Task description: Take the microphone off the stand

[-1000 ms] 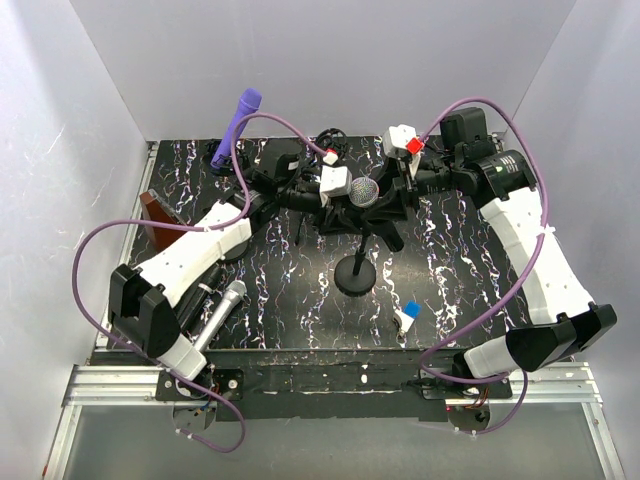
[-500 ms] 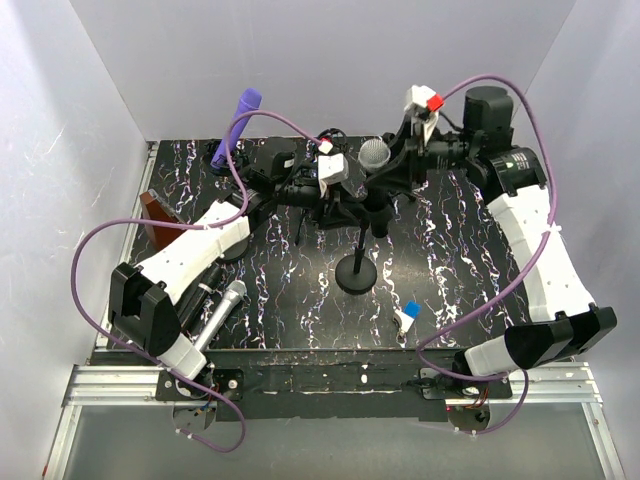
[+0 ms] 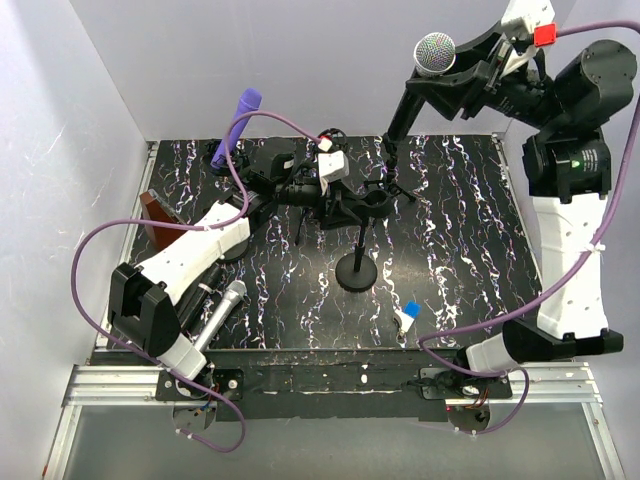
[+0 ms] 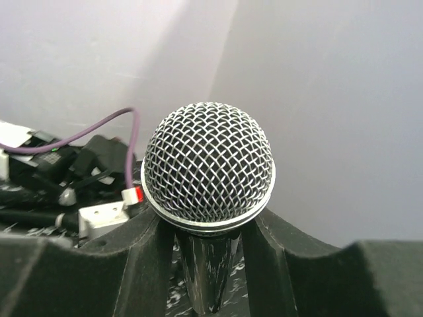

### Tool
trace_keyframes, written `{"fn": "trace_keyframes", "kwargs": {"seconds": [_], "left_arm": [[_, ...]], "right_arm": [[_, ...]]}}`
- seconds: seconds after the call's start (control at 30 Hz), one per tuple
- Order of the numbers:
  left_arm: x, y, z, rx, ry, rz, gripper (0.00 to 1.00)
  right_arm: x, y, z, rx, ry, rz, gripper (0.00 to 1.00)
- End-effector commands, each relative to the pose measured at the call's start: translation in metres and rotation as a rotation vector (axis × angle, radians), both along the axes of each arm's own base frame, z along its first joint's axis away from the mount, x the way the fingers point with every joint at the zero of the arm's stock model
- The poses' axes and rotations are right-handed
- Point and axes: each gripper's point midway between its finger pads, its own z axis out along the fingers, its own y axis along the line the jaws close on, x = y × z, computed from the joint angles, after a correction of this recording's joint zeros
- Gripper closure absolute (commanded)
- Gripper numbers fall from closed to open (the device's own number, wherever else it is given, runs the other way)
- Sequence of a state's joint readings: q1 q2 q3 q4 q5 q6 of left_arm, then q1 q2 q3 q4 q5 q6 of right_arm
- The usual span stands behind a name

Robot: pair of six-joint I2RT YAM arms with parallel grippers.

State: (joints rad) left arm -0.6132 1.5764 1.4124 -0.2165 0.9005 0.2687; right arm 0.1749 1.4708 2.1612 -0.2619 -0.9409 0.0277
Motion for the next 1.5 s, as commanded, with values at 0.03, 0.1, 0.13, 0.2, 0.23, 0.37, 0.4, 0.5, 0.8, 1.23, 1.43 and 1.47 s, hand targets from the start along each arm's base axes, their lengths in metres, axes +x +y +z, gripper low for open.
{"fn": "trace_keyframes", "kwargs": {"seconds": [0.03,0.1,0.13,0.2,0.23,0.37,0.4,0.5,0.8,1.23,1.43,1.47], "left_arm": [[0.000,0.010,-0.007,0.048,0.024,0.049,0.87],[0.004,0.010,0.004,0.034,0.013,0.074,0.48],[0.007,0.009,0.011,0.023,0.010,0.094,0.38],[0.010,0.007,0.025,-0.006,0.032,0.121,0.27],[0.011,0.006,0.034,-0.022,0.036,0.125,0.24],[0.011,-0.003,0.069,-0.095,0.090,0.120,0.15],[0.012,-0.005,0.080,-0.114,0.092,0.120,0.11],[0.019,-0.013,0.103,-0.161,0.114,0.130,0.02],[0.071,-0.054,0.121,-0.241,0.109,0.305,0.02],[0.070,-0.072,0.149,-0.301,0.068,0.285,0.27],[0.070,-0.074,0.159,-0.317,0.051,0.276,0.44],[0.069,-0.073,0.162,-0.323,0.046,0.272,0.48]], "right_arm": [[0.035,-0.023,0.000,0.107,0.009,-0.242,0.99],[0.049,-0.033,-0.019,0.134,0.090,-0.330,0.99],[0.054,-0.036,-0.031,0.134,0.132,-0.358,0.99],[0.061,-0.043,-0.051,0.140,0.193,-0.408,0.99],[0.061,-0.043,-0.058,0.139,0.207,-0.415,0.99],[0.059,-0.040,-0.077,0.125,0.227,-0.392,0.99],[0.058,-0.038,-0.078,0.121,0.228,-0.378,0.99],[0.057,-0.032,-0.079,0.136,0.244,-0.340,0.99],[0.070,-0.017,-0.053,0.258,0.334,-0.266,0.99],[0.078,-0.006,-0.063,0.241,0.370,-0.211,0.99],[0.079,0.001,-0.069,0.213,0.359,-0.207,0.99],[0.079,0.003,-0.070,0.207,0.358,-0.206,0.99]]}}
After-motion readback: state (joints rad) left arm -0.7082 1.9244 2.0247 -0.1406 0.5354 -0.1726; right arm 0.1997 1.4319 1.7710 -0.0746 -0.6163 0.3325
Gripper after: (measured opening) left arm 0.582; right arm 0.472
